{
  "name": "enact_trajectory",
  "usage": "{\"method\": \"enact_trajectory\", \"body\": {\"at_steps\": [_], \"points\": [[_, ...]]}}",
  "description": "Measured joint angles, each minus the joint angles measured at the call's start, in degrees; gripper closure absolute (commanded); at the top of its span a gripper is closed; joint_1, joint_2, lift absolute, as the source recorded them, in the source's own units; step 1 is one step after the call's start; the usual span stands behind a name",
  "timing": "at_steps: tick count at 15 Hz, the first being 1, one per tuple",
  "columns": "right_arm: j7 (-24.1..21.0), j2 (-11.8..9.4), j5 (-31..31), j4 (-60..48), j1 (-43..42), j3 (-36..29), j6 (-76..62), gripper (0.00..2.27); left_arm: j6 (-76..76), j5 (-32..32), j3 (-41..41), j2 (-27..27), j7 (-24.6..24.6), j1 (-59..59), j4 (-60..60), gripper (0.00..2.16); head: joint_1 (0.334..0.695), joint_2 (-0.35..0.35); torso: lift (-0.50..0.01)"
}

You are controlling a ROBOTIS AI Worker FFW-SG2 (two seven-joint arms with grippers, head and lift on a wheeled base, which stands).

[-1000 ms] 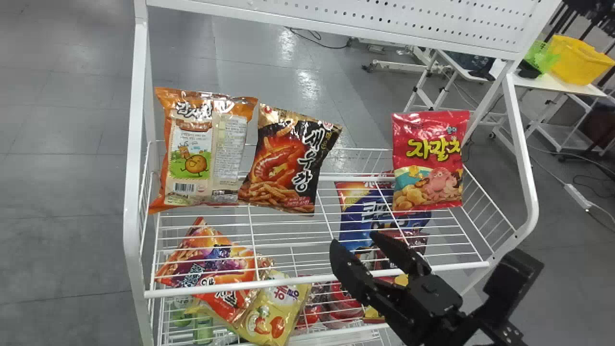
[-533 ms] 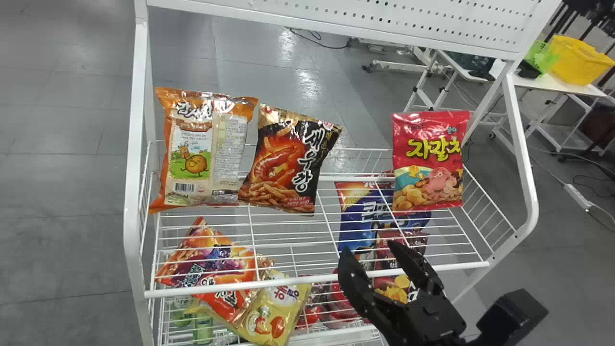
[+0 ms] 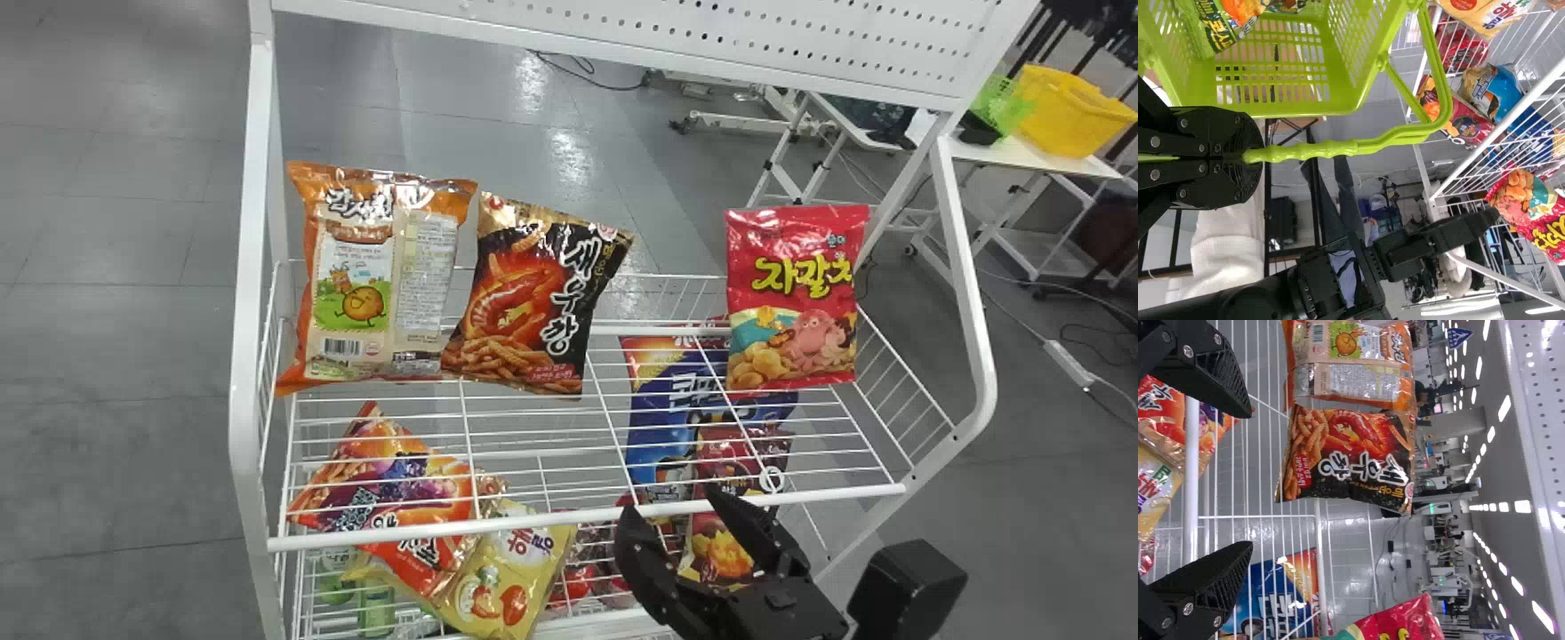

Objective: Hold basket handle with left hand then pick Gkobukchip with right hand and place into basket

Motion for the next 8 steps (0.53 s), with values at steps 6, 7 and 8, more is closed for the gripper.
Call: {"method": "enact_trajectory", "body": {"at_steps": [6,7,8], "points": [[0.0,1.07,0.14,-0.13,-0.16,0.24,-1.72,0.14,0.0,0.4,0.7,0.0,-0.65,0.01,0.18,1.72,0.695,-0.35,-0.032],[0.0,1.14,0.19,-0.13,-0.16,0.26,-2.02,0.14,0.0,0.4,0.78,0.0,-0.65,0.0,0.18,1.72,0.695,-0.35,-0.032],[0.0,1.2,0.23,-0.13,-0.16,0.3,-2.42,0.14,0.0,0.4,0.86,0.0,-0.71,0.0,0.21,1.72,0.695,-0.35,-0.032]]}}
